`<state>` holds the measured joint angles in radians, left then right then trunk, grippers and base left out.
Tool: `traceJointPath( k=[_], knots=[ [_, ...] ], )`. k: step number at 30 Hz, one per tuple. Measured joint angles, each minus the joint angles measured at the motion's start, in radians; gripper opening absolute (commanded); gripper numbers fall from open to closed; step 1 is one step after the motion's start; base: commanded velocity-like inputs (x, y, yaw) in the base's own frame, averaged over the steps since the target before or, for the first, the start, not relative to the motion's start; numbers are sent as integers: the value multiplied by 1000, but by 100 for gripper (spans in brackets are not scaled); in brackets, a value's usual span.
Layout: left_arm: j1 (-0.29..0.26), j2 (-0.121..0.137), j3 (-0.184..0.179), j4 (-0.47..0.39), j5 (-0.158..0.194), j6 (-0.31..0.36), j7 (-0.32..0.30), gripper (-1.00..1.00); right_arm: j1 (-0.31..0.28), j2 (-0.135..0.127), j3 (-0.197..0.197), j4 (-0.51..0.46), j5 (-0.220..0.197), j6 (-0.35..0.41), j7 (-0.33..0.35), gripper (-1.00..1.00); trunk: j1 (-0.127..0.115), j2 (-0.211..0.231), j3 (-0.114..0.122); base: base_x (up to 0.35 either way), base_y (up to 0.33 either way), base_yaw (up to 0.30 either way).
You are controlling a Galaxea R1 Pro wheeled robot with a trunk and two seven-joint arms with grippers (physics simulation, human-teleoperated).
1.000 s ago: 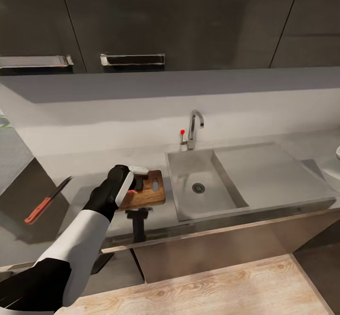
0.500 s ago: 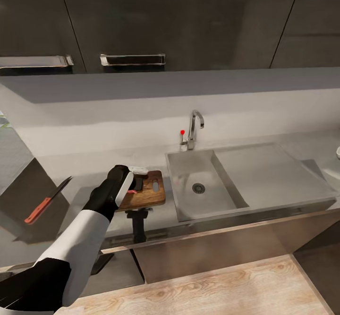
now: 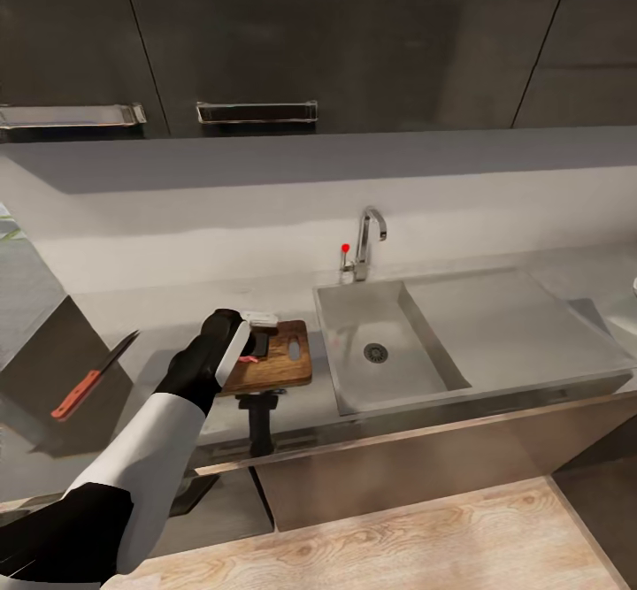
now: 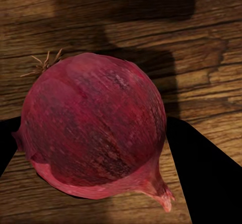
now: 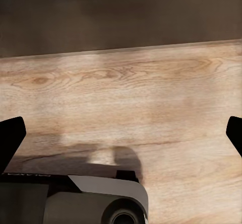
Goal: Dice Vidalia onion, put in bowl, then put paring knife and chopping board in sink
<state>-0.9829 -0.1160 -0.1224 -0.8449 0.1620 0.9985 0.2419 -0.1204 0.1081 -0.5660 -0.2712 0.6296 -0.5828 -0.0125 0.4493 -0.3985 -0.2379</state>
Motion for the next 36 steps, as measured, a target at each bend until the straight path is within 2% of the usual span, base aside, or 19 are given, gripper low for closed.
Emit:
traceJointPath(
  k=[11,12,13,29,32,36],
  knots=[
    [0,0,0,1,0,-1,0,-100,0,0,0,0,0,0,0,100,0,0,0,0,0,0],
    [0,0,0,1,0,-1,0,100,0,0,0,0,0,0,0,100,0,0,0,0,0,0],
    [0,0,0,3,-21,3,1,100,0,0,0,0,0,0,0,100,0,1,0,0,0,0],
    [0,-1,1,-17,-21,3,1,100,0,0,0,0,0,0,0,100,0,0,0,0,0,0],
    [0,-1,1,-54,-21,4,1,100,0,0,0,0,0,0,0,100,0,0,0,0,0,0],
    [0,-1,0,-147,-21,6,1,100,0,0,0,0,0,0,0,100,0,0,0,0,0,0]
  ],
)
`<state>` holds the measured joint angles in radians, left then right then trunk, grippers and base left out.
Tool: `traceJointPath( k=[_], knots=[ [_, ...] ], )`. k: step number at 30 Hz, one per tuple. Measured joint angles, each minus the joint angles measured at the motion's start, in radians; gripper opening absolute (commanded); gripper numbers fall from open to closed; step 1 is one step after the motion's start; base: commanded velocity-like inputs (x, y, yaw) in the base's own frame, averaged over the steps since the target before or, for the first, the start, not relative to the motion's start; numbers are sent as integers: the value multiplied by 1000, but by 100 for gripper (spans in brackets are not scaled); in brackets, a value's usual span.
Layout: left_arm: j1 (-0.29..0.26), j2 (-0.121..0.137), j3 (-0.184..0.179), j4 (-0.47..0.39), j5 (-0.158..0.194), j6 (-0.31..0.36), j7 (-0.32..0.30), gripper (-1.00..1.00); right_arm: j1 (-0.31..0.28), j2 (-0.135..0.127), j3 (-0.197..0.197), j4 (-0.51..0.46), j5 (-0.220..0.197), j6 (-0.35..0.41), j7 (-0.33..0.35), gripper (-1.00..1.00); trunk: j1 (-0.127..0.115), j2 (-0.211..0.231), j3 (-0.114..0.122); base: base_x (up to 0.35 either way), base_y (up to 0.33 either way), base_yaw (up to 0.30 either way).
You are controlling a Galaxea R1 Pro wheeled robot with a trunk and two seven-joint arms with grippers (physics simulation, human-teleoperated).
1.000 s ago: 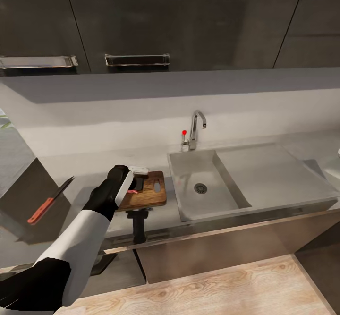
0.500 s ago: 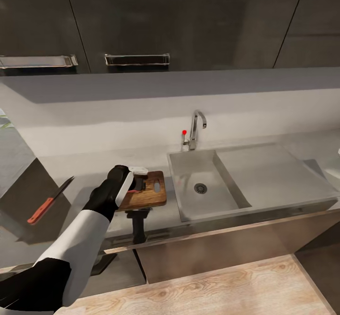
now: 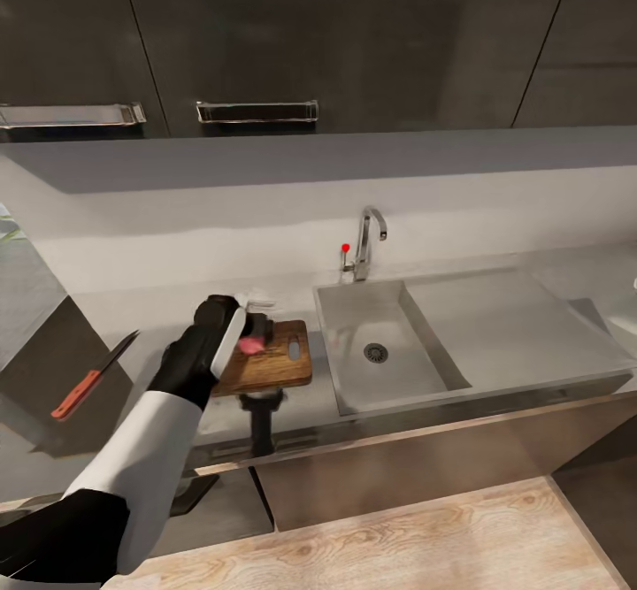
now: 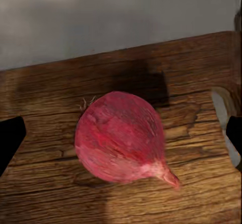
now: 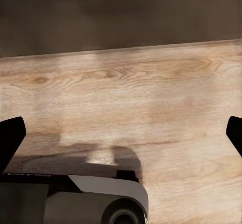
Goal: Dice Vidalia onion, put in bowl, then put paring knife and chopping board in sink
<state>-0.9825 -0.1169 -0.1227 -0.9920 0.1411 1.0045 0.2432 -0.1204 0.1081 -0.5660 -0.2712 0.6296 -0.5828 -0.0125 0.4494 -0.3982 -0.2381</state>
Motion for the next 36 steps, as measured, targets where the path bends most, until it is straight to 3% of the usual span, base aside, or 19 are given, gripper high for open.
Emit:
traceJointPath(
  k=[6,13,36],
  knots=[
    [0,1,0,-85,0,4,0,100,0,0,0,0,0,0,0,100,0,0,0,0,0,0],
    [0,2,0,-65,0,5,0,100,0,0,0,0,1,0,0,100,1,0,0,-114,0,0],
    [3,2,0,-18,0,3,0,100,0,0,0,0,1,0,0,100,1,0,0,-328,0,0]
  ],
)
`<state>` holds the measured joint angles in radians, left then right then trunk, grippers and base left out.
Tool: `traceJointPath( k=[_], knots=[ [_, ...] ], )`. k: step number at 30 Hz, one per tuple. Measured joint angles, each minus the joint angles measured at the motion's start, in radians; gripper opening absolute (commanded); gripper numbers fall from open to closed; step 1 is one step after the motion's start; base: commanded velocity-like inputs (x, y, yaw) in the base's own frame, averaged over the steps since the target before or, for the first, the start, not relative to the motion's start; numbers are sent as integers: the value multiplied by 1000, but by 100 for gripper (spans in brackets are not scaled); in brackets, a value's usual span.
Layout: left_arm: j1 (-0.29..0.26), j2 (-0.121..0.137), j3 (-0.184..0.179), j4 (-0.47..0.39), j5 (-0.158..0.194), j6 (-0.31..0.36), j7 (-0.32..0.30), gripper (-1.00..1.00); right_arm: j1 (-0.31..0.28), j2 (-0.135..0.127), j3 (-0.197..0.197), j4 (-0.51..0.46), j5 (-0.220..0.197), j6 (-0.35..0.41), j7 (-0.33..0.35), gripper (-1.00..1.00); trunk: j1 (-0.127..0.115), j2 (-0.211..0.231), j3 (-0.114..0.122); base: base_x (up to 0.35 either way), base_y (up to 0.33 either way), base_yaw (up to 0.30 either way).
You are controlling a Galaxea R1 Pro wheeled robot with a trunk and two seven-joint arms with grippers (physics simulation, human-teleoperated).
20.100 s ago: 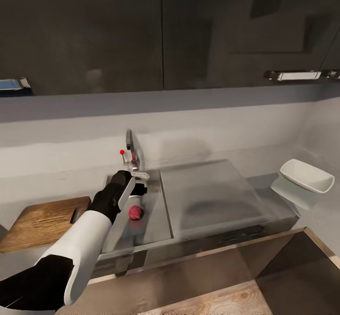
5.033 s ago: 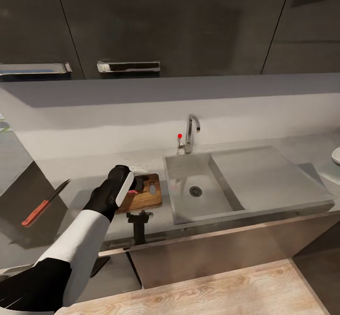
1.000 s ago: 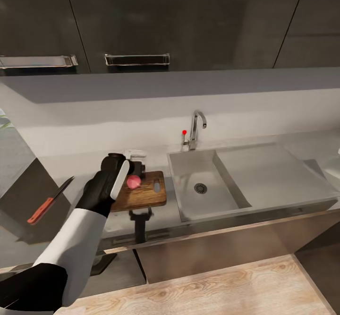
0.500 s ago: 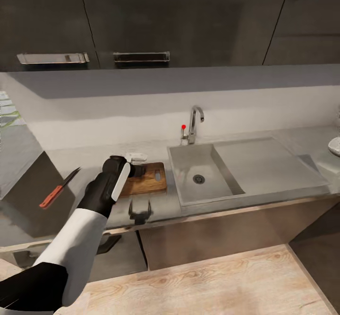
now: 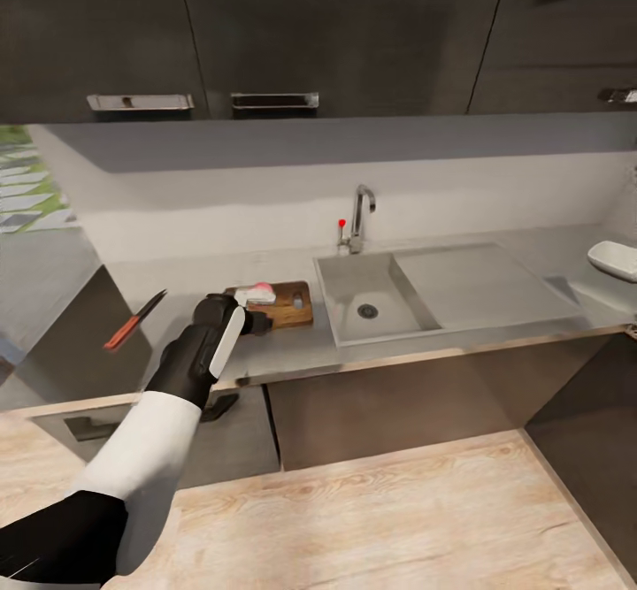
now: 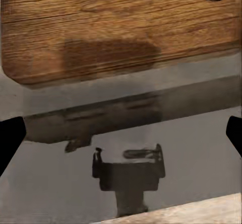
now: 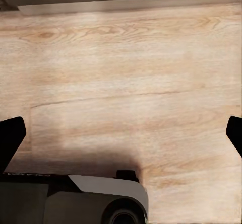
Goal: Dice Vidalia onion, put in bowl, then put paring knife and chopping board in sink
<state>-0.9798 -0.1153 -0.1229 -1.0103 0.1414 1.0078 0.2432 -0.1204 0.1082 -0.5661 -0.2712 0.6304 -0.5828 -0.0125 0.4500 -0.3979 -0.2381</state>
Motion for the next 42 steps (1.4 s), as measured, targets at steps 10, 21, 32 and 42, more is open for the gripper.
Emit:
traceJointPath(
  k=[10,21,32,42],
  knots=[
    [0,1,0,0,0,0,0,100,0,0,0,0,0,0,0,100,0,0,0,-334,0,0],
    [2,0,0,-18,0,0,0,100,0,0,0,0,0,0,0,100,0,0,0,-314,0,0],
    [2,0,0,-18,0,0,0,100,0,0,0,0,-1,0,0,100,-1,0,0,-40,0,0],
    [2,0,0,-28,1,0,0,100,0,0,0,0,-1,0,0,100,-1,0,0,0,0,0]
  ],
)
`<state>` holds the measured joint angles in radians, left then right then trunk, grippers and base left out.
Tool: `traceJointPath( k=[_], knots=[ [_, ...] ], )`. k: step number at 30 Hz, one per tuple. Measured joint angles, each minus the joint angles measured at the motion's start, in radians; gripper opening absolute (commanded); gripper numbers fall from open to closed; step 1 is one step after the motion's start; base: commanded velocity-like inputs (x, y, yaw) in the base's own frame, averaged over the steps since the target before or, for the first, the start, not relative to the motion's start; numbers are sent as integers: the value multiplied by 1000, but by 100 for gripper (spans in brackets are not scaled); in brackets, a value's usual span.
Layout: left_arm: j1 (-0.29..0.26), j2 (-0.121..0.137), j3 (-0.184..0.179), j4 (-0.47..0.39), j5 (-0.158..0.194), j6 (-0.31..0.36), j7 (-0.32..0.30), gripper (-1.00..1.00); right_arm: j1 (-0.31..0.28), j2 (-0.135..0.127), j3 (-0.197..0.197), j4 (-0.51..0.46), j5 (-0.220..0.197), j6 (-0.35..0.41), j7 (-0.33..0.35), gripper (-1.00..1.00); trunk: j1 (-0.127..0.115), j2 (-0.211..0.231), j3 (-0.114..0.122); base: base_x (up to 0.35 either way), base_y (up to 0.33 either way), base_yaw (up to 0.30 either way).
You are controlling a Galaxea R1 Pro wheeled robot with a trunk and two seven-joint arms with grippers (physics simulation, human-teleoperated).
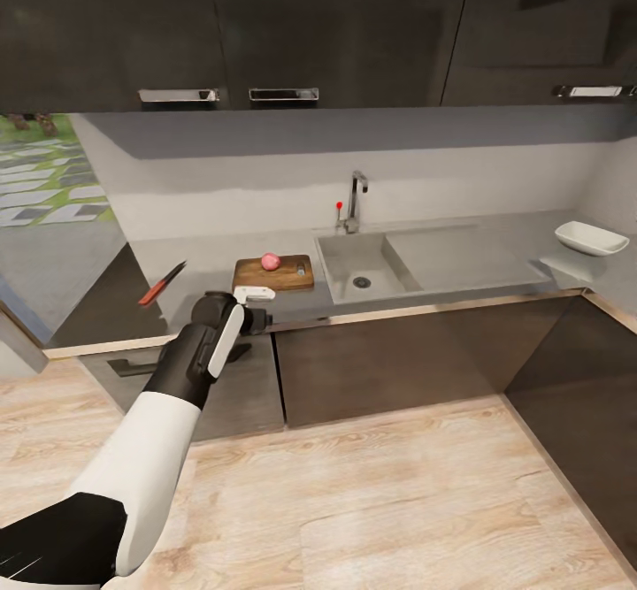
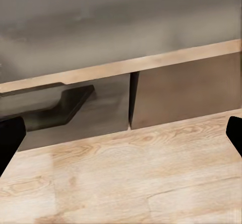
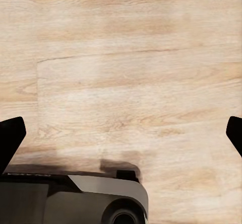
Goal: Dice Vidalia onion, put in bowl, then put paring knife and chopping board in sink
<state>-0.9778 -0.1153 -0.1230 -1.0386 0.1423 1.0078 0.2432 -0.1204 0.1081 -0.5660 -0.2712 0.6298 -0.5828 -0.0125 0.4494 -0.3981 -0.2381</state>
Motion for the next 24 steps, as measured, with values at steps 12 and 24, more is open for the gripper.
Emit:
traceJointPath(
  k=[12,24],
  knots=[
    [6,4,0,-247,0,3,0,100,0,-1,0,0,0,0,0,100,0,0,0,0,0,0],
    [46,7,-1,-262,1,3,0,100,0,-2,-1,0,1,0,0,100,0,0,0,0,0,0]
  ],
)
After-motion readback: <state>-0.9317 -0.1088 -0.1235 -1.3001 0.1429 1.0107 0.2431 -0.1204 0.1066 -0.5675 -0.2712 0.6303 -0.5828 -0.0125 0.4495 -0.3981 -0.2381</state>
